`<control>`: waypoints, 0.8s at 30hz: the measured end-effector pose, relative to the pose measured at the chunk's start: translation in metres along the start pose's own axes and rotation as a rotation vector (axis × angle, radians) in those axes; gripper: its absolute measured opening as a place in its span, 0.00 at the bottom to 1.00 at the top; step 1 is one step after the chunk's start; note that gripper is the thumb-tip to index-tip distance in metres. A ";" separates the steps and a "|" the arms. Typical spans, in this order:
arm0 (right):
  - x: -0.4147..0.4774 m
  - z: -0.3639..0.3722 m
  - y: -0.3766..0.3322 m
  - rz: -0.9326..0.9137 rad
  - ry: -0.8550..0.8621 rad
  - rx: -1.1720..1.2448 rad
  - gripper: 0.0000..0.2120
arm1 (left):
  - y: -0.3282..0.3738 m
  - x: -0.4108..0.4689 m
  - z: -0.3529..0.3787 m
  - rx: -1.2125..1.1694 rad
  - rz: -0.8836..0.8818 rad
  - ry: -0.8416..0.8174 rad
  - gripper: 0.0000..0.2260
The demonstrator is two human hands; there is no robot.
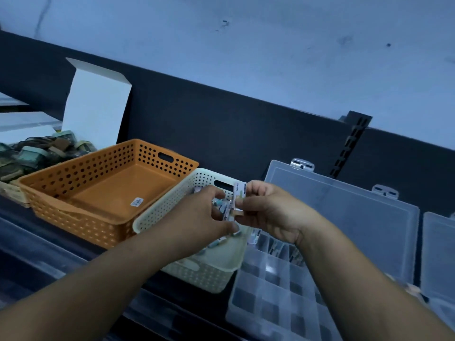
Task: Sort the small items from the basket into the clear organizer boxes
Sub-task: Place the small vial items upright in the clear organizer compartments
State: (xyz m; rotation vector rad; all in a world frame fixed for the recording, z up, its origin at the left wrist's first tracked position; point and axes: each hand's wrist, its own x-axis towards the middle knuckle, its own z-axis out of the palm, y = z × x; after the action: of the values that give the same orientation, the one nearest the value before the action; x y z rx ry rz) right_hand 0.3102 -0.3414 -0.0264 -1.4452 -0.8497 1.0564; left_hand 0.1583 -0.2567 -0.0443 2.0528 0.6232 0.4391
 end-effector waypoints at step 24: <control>-0.158 -0.108 0.002 -0.215 0.411 -0.113 0.05 | 0.102 0.001 0.131 -0.659 -0.122 -0.484 0.10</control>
State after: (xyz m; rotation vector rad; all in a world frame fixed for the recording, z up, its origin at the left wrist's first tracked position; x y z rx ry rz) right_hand 0.3568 -0.5258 -0.0044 -1.5550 -0.7520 0.5313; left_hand 0.2548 -0.3907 -0.0249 1.4029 0.2536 0.0461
